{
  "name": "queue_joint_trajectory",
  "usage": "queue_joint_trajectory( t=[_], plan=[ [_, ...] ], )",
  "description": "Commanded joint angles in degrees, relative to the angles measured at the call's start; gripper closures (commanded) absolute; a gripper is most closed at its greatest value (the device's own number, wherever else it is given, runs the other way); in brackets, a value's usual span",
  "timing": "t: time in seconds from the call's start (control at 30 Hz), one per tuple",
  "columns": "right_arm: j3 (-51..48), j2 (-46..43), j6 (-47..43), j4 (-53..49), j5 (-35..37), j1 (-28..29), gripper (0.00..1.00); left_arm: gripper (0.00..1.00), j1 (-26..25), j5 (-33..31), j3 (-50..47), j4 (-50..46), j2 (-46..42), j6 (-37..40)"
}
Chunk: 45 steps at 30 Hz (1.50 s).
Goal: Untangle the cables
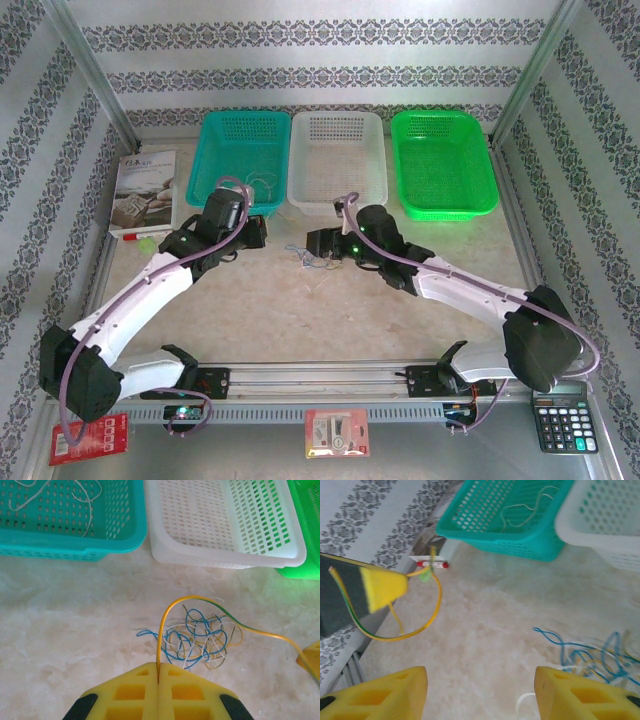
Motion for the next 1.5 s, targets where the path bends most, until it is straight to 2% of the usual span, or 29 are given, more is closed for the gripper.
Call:
queue_joint_trajectory(
  t=[0.0,0.23,0.37,0.47,0.67,0.77,0.83,0.97,1.27,1.47],
  plan=[
    [2.66,1.67,-1.27,4.04,-0.05,1.89,0.39,1.00,-1.25,2.17,-0.81,-0.39,-0.89,-2.66],
    [4.97,5.04,-1.27,7.13,2.67,3.70,0.35,1.00,-1.84,3.33,-0.72,0.64,-1.36,-3.88],
    [7.65,7.15,-2.59,6.88,7.64,3.61,0.34,1.00,-2.29,4.56,-0.98,1.09,-1.86,-4.47],
    [9.76,8.80,-2.62,6.88,10.89,2.34,0.34,1.00,-2.66,5.47,-1.74,1.86,-2.88,-5.07],
    [13.66,11.31,-1.02,7.33,9.86,-1.06,0.36,1.00,-3.25,7.57,-3.67,3.77,-5.29,-6.30],
    [14.96,12.01,-0.68,7.15,7.84,-1.69,0.47,1.00,-3.44,7.88,-4.72,5.01,-6.71,-6.92],
    [15.18,12.03,-0.53,7.00,6.96,-1.81,0.61,1.00,-3.62,8.03,-5.25,5.65,-7.47,-7.10],
    [15.26,11.82,-0.26,6.80,5.99,-2.01,0.99,1.00,-3.70,8.20,-7.35,7.48,-8.80,-7.47],
    [21.77,10.42,-0.93,2.68,1.54,-5.00,1.00,1.00,-3.81,7.63,-16.21,16.58,-12.18,-8.14],
    [25.40,11.54,-0.95,0.64,0.19,-5.71,1.00,1.00,-3.85,8.12,-18.29,21.38,-12.35,-8.29]
  ],
)
